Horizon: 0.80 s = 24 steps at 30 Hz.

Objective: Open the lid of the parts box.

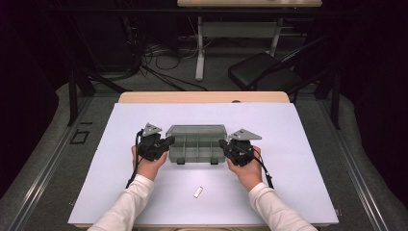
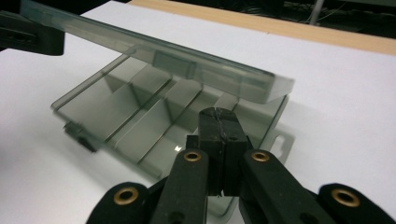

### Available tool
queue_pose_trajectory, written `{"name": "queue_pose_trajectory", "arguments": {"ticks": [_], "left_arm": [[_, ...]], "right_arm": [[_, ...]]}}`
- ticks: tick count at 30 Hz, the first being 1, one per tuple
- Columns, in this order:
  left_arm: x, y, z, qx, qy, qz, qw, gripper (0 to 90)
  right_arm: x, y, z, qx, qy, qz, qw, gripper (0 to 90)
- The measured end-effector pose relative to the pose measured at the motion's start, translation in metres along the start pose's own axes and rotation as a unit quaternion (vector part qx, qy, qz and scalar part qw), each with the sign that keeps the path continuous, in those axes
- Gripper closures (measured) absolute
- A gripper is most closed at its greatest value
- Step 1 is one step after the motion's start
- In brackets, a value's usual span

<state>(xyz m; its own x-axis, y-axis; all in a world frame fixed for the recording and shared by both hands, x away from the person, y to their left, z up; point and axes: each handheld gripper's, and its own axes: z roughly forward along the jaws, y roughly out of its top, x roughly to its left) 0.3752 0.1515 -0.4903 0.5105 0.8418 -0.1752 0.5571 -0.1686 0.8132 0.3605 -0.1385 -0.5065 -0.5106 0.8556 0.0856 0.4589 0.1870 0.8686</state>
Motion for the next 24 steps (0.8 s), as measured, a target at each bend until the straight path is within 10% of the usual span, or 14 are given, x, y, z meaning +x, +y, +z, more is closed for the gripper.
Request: {"name": "queue_pose_trajectory", "arguments": {"ticks": [24], "left_arm": [[0.007,0.043,0.010,-0.021,0.020,-0.017,0.9994,90.0]], "right_arm": [[-0.012,0.055,0.014,-0.024,-0.020,0.010,0.9995,90.0]]}}
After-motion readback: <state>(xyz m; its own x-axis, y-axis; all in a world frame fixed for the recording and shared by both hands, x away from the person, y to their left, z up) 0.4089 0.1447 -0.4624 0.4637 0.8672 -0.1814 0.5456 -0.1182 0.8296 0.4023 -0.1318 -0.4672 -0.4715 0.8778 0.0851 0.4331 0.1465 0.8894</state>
